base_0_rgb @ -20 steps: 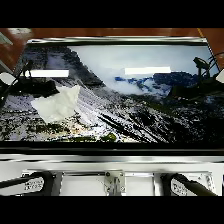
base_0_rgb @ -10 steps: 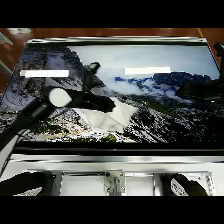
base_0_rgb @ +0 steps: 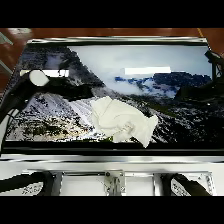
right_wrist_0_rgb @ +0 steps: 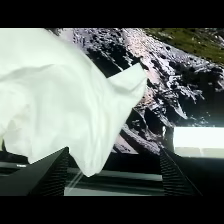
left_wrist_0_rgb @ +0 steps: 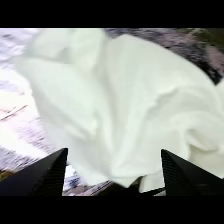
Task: Fold the shirts.
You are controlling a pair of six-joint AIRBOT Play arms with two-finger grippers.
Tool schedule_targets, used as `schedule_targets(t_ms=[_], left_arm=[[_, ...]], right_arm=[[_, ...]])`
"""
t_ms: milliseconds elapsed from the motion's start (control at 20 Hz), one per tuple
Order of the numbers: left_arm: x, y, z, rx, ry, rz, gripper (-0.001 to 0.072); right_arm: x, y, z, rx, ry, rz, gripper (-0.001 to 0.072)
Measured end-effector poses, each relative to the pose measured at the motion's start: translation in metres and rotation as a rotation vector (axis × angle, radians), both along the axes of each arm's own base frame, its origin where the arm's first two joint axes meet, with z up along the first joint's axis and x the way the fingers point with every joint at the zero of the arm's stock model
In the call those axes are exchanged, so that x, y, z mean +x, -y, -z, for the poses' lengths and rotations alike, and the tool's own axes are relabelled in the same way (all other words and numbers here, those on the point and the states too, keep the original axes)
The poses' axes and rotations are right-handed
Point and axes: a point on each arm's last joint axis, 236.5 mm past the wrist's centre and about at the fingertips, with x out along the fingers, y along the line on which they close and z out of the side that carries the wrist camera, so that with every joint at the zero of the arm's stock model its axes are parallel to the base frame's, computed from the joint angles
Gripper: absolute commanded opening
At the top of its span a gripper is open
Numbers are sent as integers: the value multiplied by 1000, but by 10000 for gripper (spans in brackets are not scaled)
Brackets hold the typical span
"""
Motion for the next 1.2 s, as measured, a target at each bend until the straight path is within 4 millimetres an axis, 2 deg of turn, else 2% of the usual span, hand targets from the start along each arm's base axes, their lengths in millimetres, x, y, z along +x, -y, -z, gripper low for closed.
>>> schedule_targets(t_ms=[100,150,200,300,450,700,750,850,900,1100,1200], left_arm=[[-16,-36,30,10,-128,-60,716],[-26,-42,45,-3,-184,-82,716],[-37,-40,59,-35,-237,-97,716],[-49,-25,83,-98,-290,-124,715],[-60,13,107,-175,-318,-111,714],[-62,67,125,-256,-314,-65,710],[-59,75,127,-271,-308,-63,651],[-54,87,127,-301,-306,-62,78],[-52,91,127,-310,-303,-59,49],[-42,101,113,-347,-259,-15,48],[-40,102,103,-360,-232,22,49]], right_arm=[[-1,3,29,-2,-67,8,689],[-4,2,46,8,-109,10,689],[-8,-3,62,31,-149,10,689],[-16,-16,91,95,-228,8,689],[-31,-29,125,158,-325,6,689],[-49,-32,154,172,-414,17,689],[-51,-31,158,167,-421,21,689],[-51,-28,162,160,-429,45,689],[-51,-27,164,159,-430,55,689],[-61,-24,178,154,-461,91,687],[-63,-28,189,207,-458,141,687]])
